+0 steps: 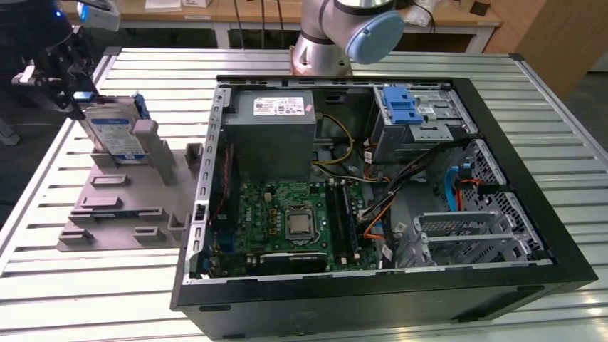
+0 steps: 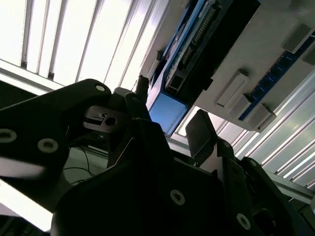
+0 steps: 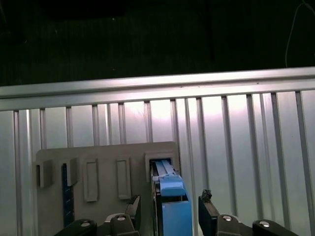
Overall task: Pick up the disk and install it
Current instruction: 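Pick up the disk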
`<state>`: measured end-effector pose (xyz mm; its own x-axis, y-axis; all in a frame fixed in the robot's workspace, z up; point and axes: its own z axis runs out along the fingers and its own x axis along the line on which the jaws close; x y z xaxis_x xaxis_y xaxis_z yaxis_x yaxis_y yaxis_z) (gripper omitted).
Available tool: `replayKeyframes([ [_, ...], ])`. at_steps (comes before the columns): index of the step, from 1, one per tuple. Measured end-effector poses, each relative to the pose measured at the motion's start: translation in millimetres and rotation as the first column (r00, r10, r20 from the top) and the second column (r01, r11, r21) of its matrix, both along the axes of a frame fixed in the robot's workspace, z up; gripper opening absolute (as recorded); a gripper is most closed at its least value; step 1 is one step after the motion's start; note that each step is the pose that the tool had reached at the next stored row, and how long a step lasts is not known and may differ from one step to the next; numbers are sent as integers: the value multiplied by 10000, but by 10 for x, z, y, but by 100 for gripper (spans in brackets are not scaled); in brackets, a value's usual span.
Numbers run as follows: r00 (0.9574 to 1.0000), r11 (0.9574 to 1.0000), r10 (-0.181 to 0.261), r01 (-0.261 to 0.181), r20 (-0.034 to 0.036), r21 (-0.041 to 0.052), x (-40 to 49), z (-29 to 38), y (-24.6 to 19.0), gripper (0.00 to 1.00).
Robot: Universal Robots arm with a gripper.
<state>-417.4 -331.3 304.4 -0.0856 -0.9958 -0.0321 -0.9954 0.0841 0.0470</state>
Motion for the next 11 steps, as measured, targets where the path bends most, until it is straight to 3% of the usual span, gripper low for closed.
replayKeyframes([
  [7, 10000, 10000, 42, -42, 3, 0, 0, -95, 0, 57],
  [8, 10000, 10000, 52, -52, 5, 0, -1, -108, 0, 50],
  [11, 10000, 10000, 85, -85, 21, -1, -1, -140, 0, 50],
])
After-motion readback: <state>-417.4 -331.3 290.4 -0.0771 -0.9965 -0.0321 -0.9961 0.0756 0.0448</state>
